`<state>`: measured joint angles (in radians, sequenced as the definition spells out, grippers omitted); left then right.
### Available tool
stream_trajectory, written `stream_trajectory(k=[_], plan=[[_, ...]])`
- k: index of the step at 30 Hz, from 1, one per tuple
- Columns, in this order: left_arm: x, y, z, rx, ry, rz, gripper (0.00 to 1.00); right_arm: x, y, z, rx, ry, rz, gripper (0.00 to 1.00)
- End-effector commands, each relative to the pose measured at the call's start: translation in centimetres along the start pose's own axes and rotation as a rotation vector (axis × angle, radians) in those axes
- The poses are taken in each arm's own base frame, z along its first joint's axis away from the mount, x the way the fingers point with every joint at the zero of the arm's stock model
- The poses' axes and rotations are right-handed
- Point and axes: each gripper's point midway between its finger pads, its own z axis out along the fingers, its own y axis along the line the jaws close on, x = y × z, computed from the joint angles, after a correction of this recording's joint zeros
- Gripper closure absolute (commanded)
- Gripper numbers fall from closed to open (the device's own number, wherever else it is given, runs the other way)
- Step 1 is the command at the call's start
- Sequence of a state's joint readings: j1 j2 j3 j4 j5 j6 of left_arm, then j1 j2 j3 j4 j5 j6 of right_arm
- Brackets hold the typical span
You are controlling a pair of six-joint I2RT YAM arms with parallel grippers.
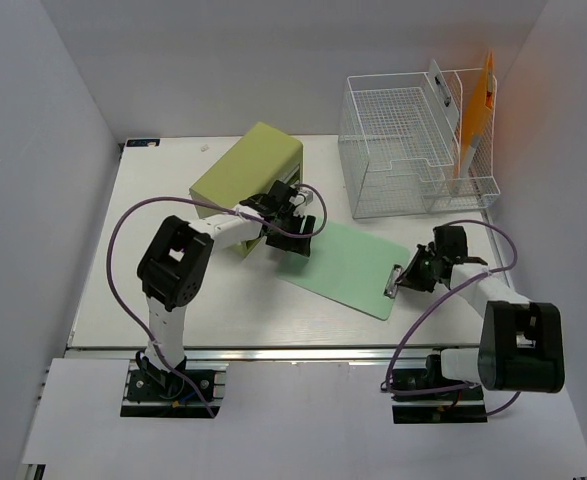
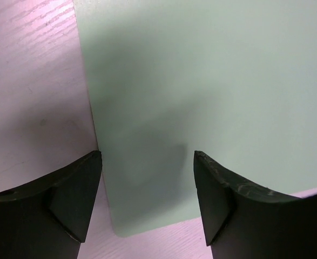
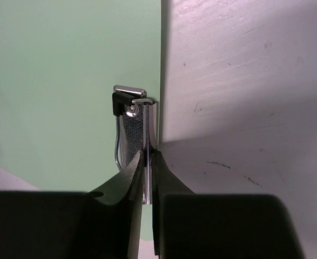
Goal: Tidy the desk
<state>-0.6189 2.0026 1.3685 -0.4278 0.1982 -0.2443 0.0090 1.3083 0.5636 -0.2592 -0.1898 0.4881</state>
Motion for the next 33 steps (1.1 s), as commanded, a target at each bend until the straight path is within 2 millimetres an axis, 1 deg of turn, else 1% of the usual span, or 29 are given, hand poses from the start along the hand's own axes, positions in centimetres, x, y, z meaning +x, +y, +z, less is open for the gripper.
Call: stream_trajectory(k=[1, 2, 3, 4, 5, 7, 8, 9, 11, 12, 15, 18, 20, 23, 25, 26, 27, 32, 33], plan=[[4.7, -0.7, 1.8, 0.069, 0.129, -0.033, 0.23, -2.4, 3.6, -1.9, -0.163, -0.113, -0.065, 0.97], [4.9, -0.7, 1.9, 0.072, 0.133, -0.037, 0.23, -2.7, 4.3, -2.4, -0.2, -0.131, -0.077, 0.97], [5.1, -0.7, 2.1, 0.076, 0.14, -0.04, 0.24, -3.3, 6.0, -3.5, -0.278, -0.162, -0.099, 0.97], [5.3, -0.9, 2.2, 0.084, 0.144, -0.04, 0.24, -3.7, 6.7, -4.1, -0.308, -0.179, -0.112, 0.97], [5.4, -1.0, 2.3, 0.092, 0.148, -0.042, 0.24, -3.9, 7.5, -4.6, -0.345, -0.189, -0.125, 0.96], [5.4, -1.2, 2.5, 0.101, 0.15, -0.041, 0.25, -4.0, 9.5, -6.5, -0.445, -0.205, -0.17, 0.91], [5.5, -1.4, 2.6, 0.107, 0.152, -0.039, 0.25, -4.2, 9.7, -6.8, -0.45, -0.218, -0.176, 0.89], [5.7, -1.4, 2.7, 0.109, 0.159, -0.038, 0.25, -4.0, 10.2, -7.4, -0.485, -0.214, -0.198, 0.84], [5.5, -1.7, 2.8, 0.115, 0.158, -0.03, 0.25, -3.2, 10.9, -7.9, -0.532, -0.179, -0.213, 0.76], [5.5, -1.8, 2.9, 0.116, 0.161, -0.028, 0.25, -2.9, 11.1, -7.9, -0.553, -0.167, -0.219, 0.68], [5.4, -2.1, 3.2, 0.115, 0.167, -0.021, 0.26, -2.3, 11.4, -7.8, -0.586, -0.135, -0.214, 0.56], [5.0, -2.3, 3.2, 0.115, 0.161, -0.015, 0.26, -2.6, 11.6, -8.2, -0.598, -0.16, -0.217, 0.49], [4.9, -2.3, 3.3, 0.115, 0.16, -0.015, 0.26, -2.9, 11.9, -8.5, -0.607, -0.181, -0.22, 0.48], [4.9, -2.2, 3.5, 0.111, 0.168, -0.017, 0.26, -2.6, 12.4, -8.5, -0.653, -0.185, -0.212, 0.46], [5.0, -2.3, 3.6, 0.114, 0.172, -0.017, 0.27, -2.4, 12.4, -8.0, -0.681, -0.174, -0.206, 0.48], [5.1, -2.3, 3.6, 0.113, 0.175, -0.017, 0.27, -1.7, 12.7, -7.8, -0.717, -0.131, -0.18, 0.49], [5.1, -2.2, 3.6, 0.112, 0.174, -0.017, 0.27, -1.5, 12.8, -7.6, -0.741, -0.136, -0.183, 0.5], [5.3, -2.3, 3.8, 0.116, 0.18, -0.016, 0.27, -1.2, 12.7, -6.8, -0.767, -0.121, -0.168, 0.54], [5.3, -2.4, 3.8, 0.12, 0.182, -0.016, 0.28, -1.2, 12.7, -6.6, -0.77, -0.118, -0.161, 0.56]])
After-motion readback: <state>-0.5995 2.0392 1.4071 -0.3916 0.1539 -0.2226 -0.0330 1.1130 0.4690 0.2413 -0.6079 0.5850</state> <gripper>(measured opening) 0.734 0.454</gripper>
